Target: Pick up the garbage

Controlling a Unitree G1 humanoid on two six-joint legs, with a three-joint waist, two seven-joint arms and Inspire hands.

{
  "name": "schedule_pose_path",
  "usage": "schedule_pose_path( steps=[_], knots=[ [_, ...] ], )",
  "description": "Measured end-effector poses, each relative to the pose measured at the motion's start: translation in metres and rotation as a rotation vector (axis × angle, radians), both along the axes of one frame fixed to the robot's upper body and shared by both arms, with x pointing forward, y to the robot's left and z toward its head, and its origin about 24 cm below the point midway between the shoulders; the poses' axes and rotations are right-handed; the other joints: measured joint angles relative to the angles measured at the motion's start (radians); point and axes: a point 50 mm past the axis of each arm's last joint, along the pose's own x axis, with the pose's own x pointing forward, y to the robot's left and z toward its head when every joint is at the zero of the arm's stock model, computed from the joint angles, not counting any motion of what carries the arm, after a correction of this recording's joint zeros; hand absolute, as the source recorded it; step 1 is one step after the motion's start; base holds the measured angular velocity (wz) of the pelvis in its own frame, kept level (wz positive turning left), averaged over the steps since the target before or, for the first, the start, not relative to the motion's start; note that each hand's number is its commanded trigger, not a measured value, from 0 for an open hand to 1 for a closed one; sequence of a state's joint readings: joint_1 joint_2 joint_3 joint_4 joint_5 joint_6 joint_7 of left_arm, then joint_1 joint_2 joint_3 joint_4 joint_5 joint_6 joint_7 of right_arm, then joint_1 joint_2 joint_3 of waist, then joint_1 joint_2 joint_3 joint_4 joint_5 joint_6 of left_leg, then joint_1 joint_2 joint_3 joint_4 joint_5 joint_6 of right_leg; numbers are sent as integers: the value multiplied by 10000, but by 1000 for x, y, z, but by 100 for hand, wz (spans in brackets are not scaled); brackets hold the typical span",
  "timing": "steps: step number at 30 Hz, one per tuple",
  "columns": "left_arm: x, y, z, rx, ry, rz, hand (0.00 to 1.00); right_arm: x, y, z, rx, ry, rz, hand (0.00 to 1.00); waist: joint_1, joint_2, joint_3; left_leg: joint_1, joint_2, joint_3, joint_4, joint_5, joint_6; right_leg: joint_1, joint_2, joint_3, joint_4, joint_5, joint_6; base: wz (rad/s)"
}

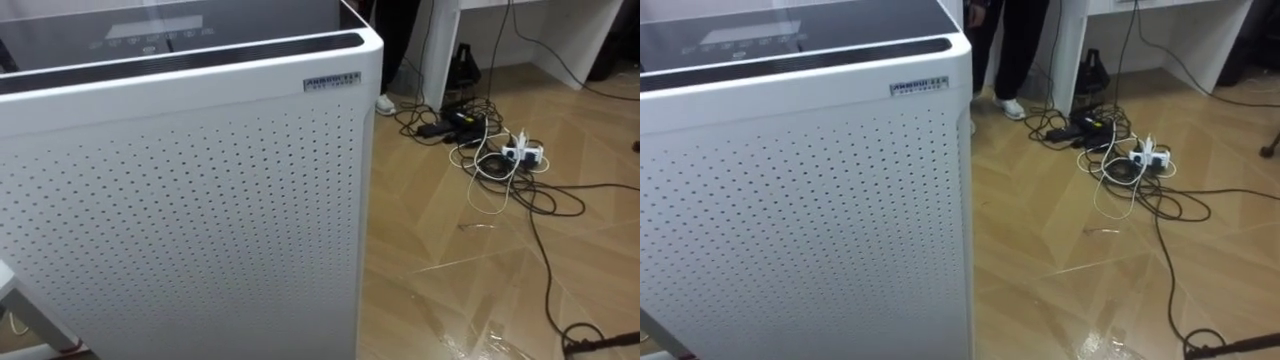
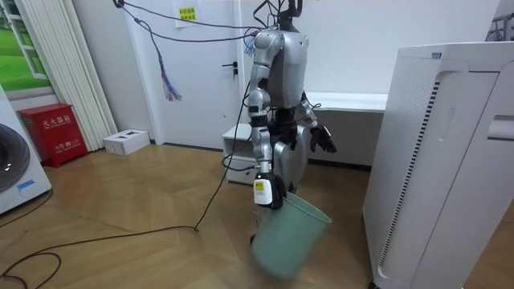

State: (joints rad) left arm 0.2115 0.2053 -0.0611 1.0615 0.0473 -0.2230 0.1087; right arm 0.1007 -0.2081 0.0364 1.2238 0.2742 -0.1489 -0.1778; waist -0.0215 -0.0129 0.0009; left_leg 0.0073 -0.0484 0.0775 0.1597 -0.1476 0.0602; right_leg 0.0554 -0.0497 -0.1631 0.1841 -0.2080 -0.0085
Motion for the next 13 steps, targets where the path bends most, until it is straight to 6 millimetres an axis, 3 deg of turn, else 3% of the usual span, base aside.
schedule_pose_path(
  steps=[7,13],
  knots=[
    [-33,3,-9,-32,1376,1894,0,-20,16,-9,1032,379,-1698,100,-4,-284,-30,450,11,65,-113,-59,-37,415,78,152,-164,-13,-4,-5],
    [-51,-5,-15,-338,2420,2697,0,-25,19,-11,1223,495,-2148,100,-12,-235,-13,551,24,159,-108,-123,-21,463,110,298,-154,-14,-1,-7]
  ],
)
